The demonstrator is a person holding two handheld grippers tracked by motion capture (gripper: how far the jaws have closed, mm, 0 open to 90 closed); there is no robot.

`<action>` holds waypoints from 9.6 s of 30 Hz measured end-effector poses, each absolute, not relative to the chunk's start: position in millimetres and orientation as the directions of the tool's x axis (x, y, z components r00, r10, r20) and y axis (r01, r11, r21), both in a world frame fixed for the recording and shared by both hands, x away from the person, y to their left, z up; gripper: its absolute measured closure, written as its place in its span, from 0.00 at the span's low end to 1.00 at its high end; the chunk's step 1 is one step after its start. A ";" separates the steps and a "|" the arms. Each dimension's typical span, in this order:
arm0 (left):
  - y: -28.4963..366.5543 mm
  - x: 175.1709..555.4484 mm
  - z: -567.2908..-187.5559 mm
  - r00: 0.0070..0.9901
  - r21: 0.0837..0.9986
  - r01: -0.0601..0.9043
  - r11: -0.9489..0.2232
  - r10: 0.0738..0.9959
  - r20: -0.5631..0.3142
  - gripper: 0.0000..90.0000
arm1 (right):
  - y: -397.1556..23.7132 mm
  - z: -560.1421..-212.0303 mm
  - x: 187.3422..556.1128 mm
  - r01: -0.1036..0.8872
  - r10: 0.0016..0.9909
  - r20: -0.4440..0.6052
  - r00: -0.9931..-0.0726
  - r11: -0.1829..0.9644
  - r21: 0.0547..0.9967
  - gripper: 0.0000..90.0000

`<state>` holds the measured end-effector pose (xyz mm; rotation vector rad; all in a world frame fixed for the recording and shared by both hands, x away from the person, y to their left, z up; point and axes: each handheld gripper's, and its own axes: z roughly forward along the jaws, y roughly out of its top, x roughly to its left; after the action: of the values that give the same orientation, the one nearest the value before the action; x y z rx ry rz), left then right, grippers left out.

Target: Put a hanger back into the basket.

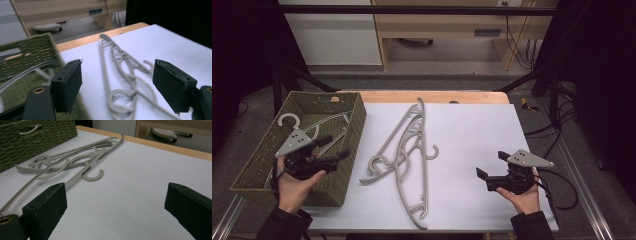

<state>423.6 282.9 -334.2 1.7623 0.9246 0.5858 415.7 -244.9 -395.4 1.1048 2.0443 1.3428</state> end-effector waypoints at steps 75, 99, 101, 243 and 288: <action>143.3 470.3 -462.9 0.491 0.683 0.672 -0.285 0.862 -0.123 0.68 | -241.0 -398.5 414.2 0.380 0.808 0.056 -0.586 0.213 0.900 0.06; 136.7 481.1 -464.1 0.492 0.653 0.705 -0.278 0.854 -0.168 0.74 | -239.2 -399.7 414.8 0.383 0.807 0.056 -0.588 0.217 0.898 0.06; 134.6 483.2 -463.2 0.485 0.640 0.716 -0.277 0.857 -0.172 0.75 | -239.2 -399.8 414.9 0.382 0.805 0.053 -0.590 0.221 0.897 0.06; 363.9 513.8 -267.5 0.532 0.740 0.505 -0.444 0.835 0.138 0.92 | -244.2 -396.8 414.5 0.381 0.816 0.056 -0.575 0.207 0.901 0.05; 427.4 536.1 -306.3 0.408 0.658 0.581 -0.479 0.871 0.274 0.92 | -242.9 -398.9 416.9 0.390 0.821 0.046 -0.569 0.221 0.894 0.05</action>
<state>536.1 427.4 -306.3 2.2028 1.2356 0.8330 416.9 -242.9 -398.9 1.1165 2.0604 1.3091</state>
